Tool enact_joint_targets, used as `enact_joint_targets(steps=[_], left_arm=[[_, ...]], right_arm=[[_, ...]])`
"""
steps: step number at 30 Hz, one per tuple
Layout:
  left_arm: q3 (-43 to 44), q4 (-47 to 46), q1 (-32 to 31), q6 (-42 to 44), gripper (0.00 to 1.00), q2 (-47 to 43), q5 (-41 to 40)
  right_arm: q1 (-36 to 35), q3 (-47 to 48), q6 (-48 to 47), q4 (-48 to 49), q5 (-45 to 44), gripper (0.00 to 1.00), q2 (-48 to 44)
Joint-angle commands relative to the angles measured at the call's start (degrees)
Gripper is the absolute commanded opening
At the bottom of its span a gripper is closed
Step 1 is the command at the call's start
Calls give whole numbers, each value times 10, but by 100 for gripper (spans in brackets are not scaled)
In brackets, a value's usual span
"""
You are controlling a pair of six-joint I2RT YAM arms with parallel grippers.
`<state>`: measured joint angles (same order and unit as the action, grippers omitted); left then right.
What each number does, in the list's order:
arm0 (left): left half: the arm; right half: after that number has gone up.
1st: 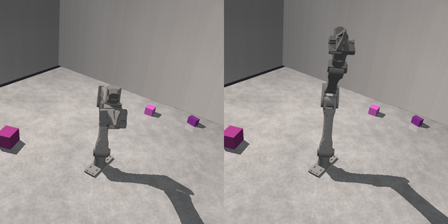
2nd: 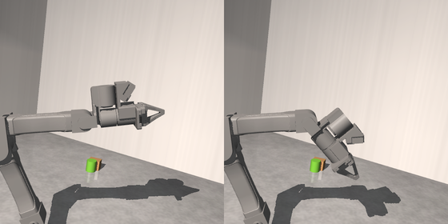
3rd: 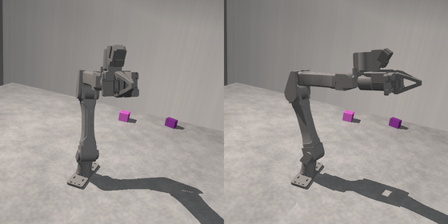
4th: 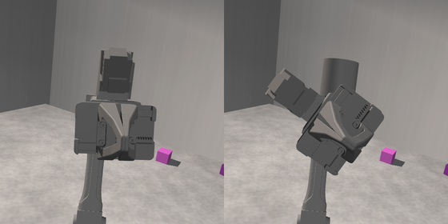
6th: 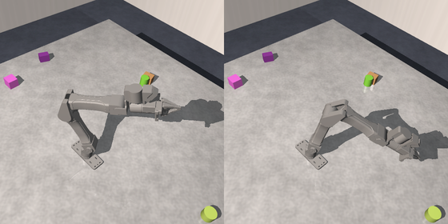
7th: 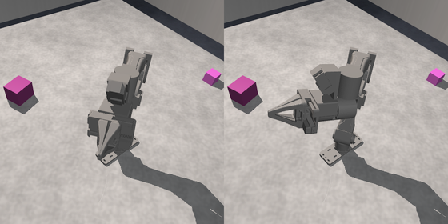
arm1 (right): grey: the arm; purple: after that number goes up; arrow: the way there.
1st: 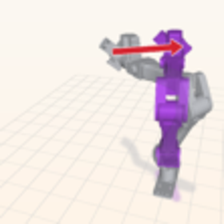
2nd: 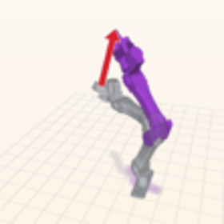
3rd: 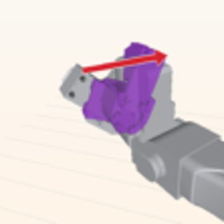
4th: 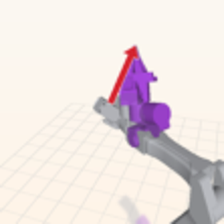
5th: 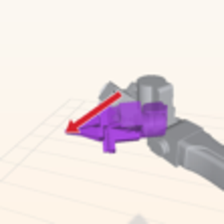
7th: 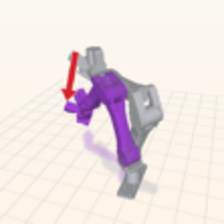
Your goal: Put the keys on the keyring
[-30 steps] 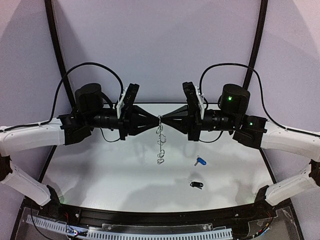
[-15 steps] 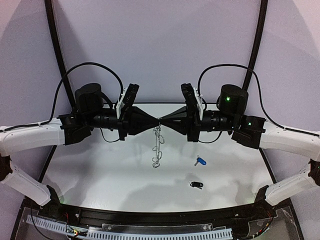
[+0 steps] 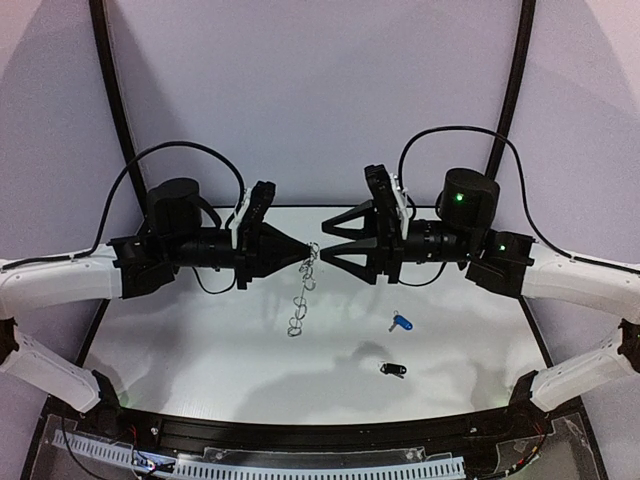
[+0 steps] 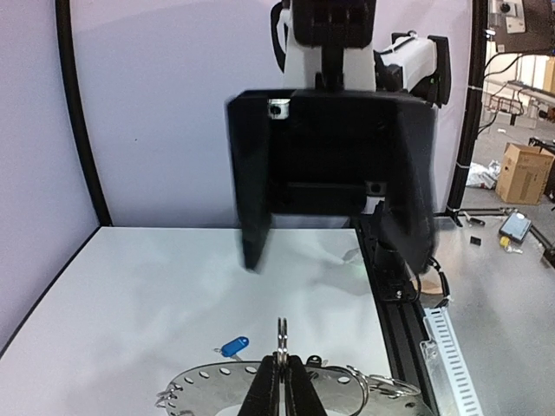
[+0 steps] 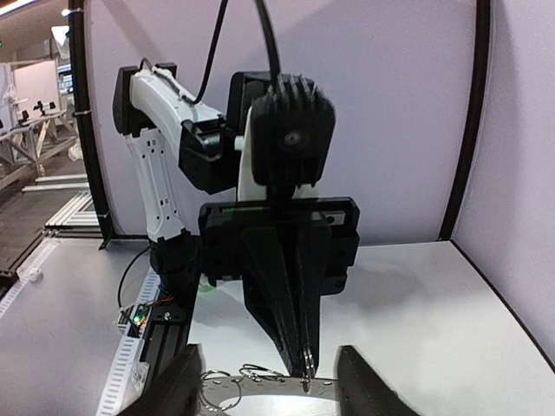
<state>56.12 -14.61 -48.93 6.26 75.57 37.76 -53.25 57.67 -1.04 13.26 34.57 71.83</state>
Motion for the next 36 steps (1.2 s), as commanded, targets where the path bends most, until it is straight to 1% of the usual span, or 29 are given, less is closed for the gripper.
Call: enact_joint_targets(steps=[1,2,4,6,8,9,10,13,14,15,17,18,20,23,26,28,29,31,36], left_arm=[[-6,23,2,49,1,-34,2],[-7,29,2,60,1,-41,7],[-2,68,2,78,1,-48,5],[-4,87,2,94,1,-54,-13],[-5,109,2,122,1,-59,-20],[-4,119,2,132,1,-60,-20],[-3,136,1,149,1,-62,-26],[-2,163,1,166,1,-67,-36],[-3,168,1,168,1,-66,-44],[-2,168,1,168,1,-64,-56],[-2,167,1,162,1,-60,-70],[0,163,1,150,1,-56,-88],[2,159,1,130,1,-43,-130],[10,169,1,112,1,-28,-157],[10,173,1,109,1,-18,-157],[-6,140,1,97,1,-22,-179],[-22,112,1,91,1,-25,-185],[-34,98,2,89,1,-35,-198],[-39,120,1,64,1,-44,-240]], right_arm=[[-4,-14,8,17,-50,63,-38],[-4,-19,9,18,-68,68,-47],[-4,-36,23,22,-102,83,-65],[-4,-51,36,26,-142,97,-82],[-3,-65,47,16,-204,98,-102],[-4,-68,50,14,-212,98,-107],[-4,-72,53,-5,-255,98,-114],[-3,-66,67,-58,-343,98,-120],[-2,-54,86,-105,-409,98,-117],[-2,-48,98,-134,-442,98,-113],[-1,-39,120,-172,-484,98,-107],[5,-30,160,-216,-519,98,-98],[15,-22,200,-262,-545,98,-89],[32,-26,249,-307,-548,98,-85],[51,-28,296,-352,-540,98,-78],[71,-30,329,-390,-529,98,-71],[75,-33,336,-399,-522,98,-69],[80,-40,343,-408,-510,98,-65],[93,-56,360,-436,-460,98,-33]])
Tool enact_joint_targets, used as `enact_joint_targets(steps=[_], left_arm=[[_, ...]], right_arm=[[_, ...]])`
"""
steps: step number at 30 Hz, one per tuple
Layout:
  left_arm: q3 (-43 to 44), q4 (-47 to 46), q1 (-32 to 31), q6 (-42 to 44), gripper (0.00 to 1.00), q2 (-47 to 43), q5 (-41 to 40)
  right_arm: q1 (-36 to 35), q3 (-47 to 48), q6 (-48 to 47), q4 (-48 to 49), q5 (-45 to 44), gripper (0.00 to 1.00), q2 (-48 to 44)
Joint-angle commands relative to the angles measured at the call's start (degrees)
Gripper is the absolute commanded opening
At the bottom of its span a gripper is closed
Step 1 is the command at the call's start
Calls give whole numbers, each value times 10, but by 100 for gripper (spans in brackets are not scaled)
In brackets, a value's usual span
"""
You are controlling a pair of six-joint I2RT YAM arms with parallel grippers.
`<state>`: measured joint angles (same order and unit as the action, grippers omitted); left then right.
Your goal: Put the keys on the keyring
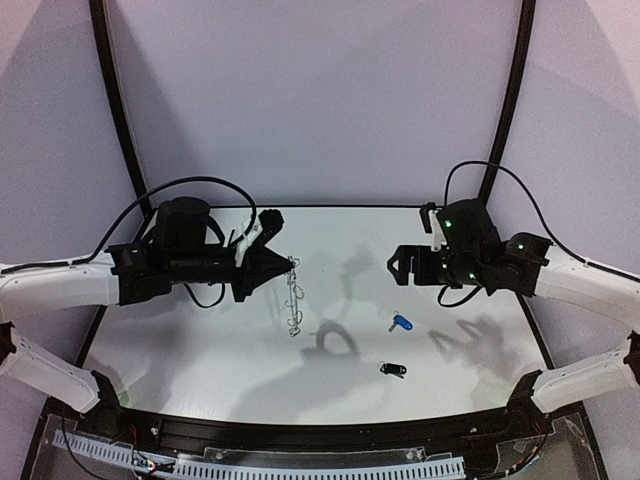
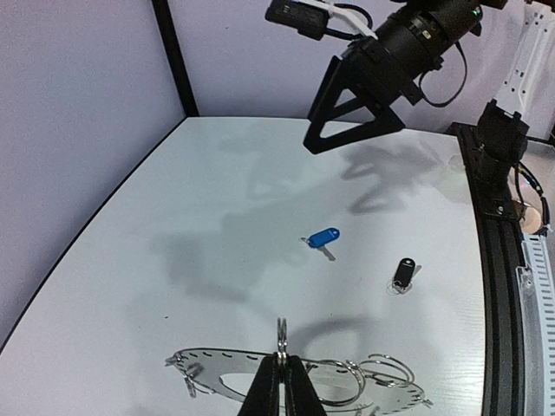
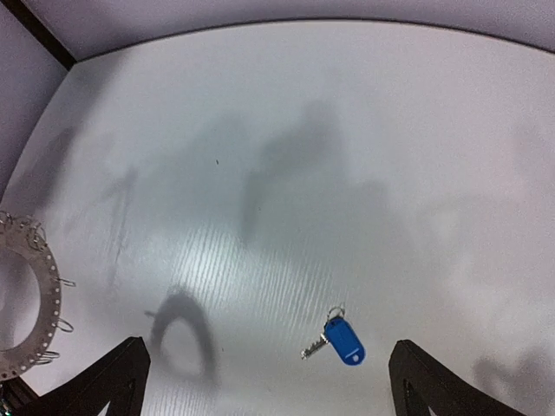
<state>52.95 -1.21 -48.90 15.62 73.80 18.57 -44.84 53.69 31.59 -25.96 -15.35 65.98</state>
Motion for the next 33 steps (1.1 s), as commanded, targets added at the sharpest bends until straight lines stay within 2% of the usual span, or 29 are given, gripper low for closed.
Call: enact_joint_targets(steps=[1,12,20,22,26,33], left_arm=[[-11,-17,1,-41,1,-26,-58],[-25,-8,2,-81,1,-35,-99],[-39,1,1,-80,1,-35,-59],[-29,7,1,-73,1,-35,-56],[-28,19,1,-50,1,-34,-49],[-21,28,2,-44,1,-31,-51]], right_arm=[[9,-17,32,-53,53,98,43],[9,-32,-3,-36,177,93,150],[8,-47,-98,-17,300,89,182],[8,-37,-99,-31,299,88,199],[14,-12,-98,-35,230,88,219],[61,42,-90,-32,206,86,259]])
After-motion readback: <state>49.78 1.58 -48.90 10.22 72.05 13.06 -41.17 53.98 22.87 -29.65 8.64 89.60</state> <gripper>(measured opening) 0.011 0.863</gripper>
